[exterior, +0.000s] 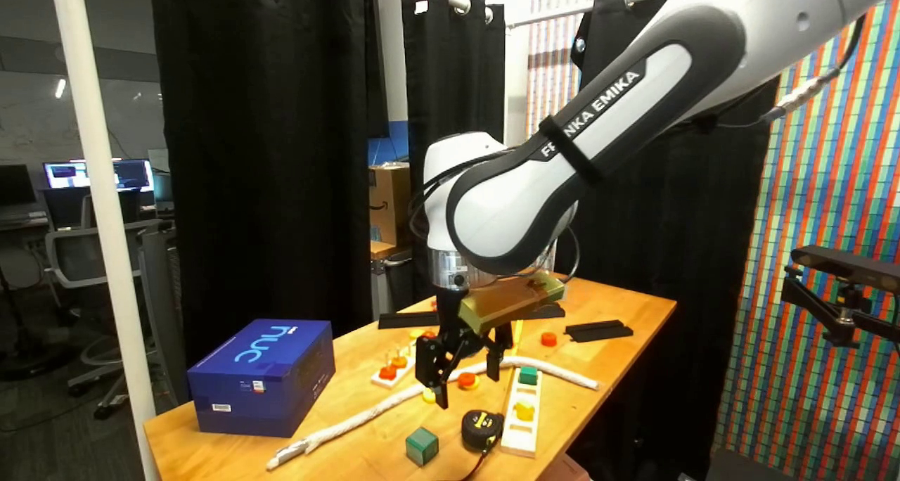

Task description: Remove the orange ring from the left side of the wooden stand

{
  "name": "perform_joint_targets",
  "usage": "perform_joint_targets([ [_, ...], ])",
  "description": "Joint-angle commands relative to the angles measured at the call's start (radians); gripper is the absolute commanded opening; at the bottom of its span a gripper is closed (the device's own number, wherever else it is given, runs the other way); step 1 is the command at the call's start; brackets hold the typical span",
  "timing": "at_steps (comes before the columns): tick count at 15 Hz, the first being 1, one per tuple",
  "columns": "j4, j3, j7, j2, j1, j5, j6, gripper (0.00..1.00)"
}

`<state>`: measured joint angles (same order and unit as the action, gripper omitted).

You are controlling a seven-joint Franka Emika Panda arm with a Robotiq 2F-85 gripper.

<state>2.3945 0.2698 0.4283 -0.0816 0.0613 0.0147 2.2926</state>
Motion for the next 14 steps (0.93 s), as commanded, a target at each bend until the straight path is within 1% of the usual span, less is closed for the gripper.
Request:
perform_joint_targets([
  [1,-0.123,-0.055,-0.038,0.133,0.024,0.001,0.058,1.0],
  [4,-0.206,-0.089,-0.064,0.229,0.031,0.013,0.098,1.0],
  [7,-0.281,-0.118,-0.061,0.317,0.036,0.016,0.141,1.0],
  [12,-0.412,-0.178,0.028,0.469,0.065,0.017,0.21,1.0],
  [14,-0.47,-0.202,0.056,0.523,0.082,0.018,0.212,1.0],
])
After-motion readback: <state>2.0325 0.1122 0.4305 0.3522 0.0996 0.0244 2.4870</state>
